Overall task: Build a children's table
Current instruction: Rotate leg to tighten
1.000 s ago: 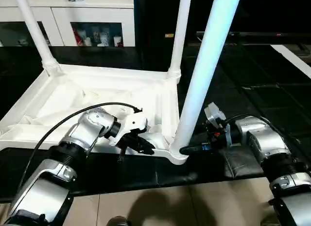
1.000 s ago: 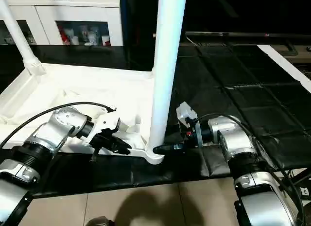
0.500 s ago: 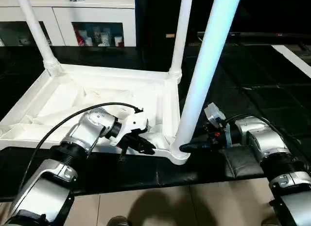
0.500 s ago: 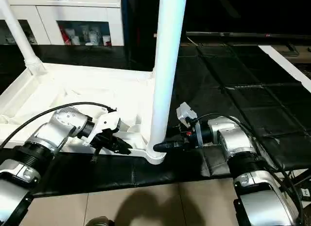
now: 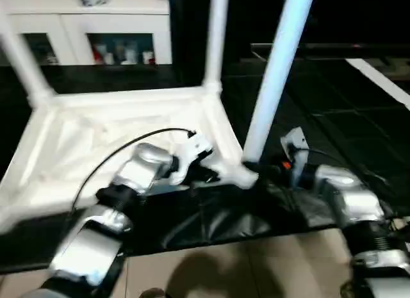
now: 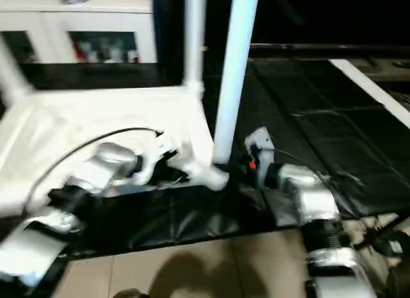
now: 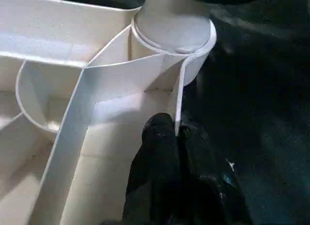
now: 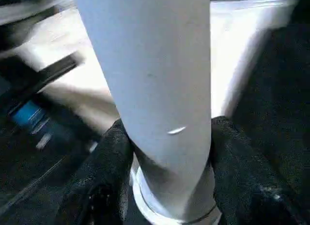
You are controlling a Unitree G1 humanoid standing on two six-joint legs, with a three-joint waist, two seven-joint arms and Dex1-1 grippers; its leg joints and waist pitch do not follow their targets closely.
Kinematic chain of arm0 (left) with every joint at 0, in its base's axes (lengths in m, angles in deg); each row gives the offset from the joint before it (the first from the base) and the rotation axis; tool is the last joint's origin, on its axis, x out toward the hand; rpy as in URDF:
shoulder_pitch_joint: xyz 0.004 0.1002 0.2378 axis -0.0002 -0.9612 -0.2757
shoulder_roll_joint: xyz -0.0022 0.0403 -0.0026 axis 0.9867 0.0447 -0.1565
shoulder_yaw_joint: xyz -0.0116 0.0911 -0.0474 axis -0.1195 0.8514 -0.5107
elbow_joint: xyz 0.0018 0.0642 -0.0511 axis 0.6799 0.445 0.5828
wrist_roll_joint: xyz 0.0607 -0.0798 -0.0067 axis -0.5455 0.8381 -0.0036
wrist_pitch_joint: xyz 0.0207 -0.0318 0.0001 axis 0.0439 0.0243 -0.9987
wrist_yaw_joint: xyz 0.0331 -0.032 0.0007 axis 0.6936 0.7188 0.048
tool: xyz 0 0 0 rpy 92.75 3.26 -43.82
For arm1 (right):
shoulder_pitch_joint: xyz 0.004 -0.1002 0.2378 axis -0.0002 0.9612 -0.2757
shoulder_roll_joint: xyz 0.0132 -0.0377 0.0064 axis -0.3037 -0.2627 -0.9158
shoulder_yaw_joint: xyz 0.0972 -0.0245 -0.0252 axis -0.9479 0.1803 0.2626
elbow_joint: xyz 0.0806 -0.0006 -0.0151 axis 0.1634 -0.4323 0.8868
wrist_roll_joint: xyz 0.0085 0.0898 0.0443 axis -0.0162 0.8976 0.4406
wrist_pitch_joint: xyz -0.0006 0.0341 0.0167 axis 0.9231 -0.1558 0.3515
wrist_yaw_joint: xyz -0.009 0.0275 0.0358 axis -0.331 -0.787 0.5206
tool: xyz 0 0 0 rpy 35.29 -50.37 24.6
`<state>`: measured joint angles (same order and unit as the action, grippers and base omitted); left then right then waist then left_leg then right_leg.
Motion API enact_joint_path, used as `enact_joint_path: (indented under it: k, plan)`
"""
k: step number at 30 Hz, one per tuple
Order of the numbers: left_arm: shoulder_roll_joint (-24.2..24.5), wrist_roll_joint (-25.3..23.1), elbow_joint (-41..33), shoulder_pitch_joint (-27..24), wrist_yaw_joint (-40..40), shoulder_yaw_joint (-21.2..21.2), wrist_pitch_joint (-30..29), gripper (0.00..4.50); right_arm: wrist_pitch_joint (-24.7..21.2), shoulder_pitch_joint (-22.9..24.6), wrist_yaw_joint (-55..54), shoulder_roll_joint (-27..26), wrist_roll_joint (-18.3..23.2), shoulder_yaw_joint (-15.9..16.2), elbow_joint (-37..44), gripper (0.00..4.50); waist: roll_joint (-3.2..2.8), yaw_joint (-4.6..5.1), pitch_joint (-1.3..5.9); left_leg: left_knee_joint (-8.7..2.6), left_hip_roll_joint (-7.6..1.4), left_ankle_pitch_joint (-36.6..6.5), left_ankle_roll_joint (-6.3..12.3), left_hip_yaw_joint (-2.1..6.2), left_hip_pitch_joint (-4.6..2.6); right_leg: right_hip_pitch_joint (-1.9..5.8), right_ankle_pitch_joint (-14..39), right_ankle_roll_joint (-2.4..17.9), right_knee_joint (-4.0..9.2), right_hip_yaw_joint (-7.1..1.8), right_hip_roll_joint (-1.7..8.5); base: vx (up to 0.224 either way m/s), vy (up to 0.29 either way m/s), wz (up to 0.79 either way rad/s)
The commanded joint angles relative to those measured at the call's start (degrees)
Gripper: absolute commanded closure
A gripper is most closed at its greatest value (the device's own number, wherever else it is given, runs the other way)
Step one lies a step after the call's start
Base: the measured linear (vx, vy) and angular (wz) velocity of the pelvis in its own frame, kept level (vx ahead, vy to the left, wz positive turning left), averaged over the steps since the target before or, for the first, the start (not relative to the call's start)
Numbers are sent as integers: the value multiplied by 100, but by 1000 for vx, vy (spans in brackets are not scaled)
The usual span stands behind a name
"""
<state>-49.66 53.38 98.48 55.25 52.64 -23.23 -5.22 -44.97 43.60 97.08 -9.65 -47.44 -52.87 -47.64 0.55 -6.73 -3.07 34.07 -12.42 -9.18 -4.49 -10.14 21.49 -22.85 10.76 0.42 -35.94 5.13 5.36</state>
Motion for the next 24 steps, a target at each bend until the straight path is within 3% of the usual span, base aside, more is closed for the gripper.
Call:
enact_joint_path:
  k: [1, 2, 4, 5, 8, 9, 14, 16, 21, 24]
  plan:
    - [-414, 245, -90, 396, -387, -100, 368, 450, -240, 89, -183, -518, -71, 511, -33, 251, 49, -10, 393, -424, -47, -1395, 26, 28, -69, 265, 1746, 924, 570, -256, 330, 0, 0, 0]
    - [-359, 119, -33, 407, -380, -17, 553, 450, -129, 102, -268, -530, -86, 483, -35, 251, 19, 3, 390, -429, -50, -1390, 28, 32, -65, 266, 1711, 933, 565, -259, 332, 0, 0, 0]
    - [-267, -51, 15, 401, -345, 98, 797, 450, -9, 148, -352, -527, -104, 466, 17, 251, 32, 14, 405, -430, -57, -1349, 53, 29, -65, 277, 1531, 947, 553, -262, 324, 0, 0, 0]
    - [-172, -152, 39, 376, -281, 181, 979, 450, 109, 192, -359, -480, -167, 501, 59, 195, 19, 18, 400, -435, -62, -1331, 71, 28, -58, 281, 1410, 971, 550, -264, 320, 0, 0, 0]
    - [-20, -282, 69, 329, -149, 291, 1263, 450, 112, 268, -343, -430, -185, 489, 174, 176, 17, 15, 407, -439, -72, -1241, 129, 27, -61, 293, 1052, 1063, 512, -264, 313, 0, 0, 0]
    - [17, -298, 72, 316, -98, 308, 1323, 450, 129, 289, -331, -411, -195, 482, 211, 147, 25, 17, 406, -440, -72, -1218, 147, 24, -61, 298, 992, 1100, 505, -264, 312, 0, 0, 0]
    - [128, -241, 111, 296, 180, 291, 1597, 450, 447, 433, -361, -274, -280, 560, 385, 116, 27, 19, 402, -440, -80, -1211, 131, 16, -65, 298, 1001, 1136, 497, -272, 326, 0, 0, 0]
    - [144, -217, 115, 292, 205, 270, 1755, 450, 654, 452, -328, -185, -255, 453, 383, 94, 34, 11, 403, -440, -89, -1255, 132, 14, -76, 290, 1031, 1146, 504, -276, 338, 0, 0, 0]
    - [196, -7, 27, 283, 343, 133, 1788, 450, 688, 589, 132, 382, -109, 195, 554, 50, 22, -37, 436, -393, -98, -876, 318, 3, -61, 315, 186, 1377, 404, -269, 310, 0, 0, 0]
    - [321, 96, -175, 209, 585, 98, 1675, 392, 712, 714, 529, 857, 24, 105, 697, 15, 39, -101, 450, -358, -87, -680, 440, -3, -41, 348, -114, 1437, 376, -270, 329, 0, 0, 0]
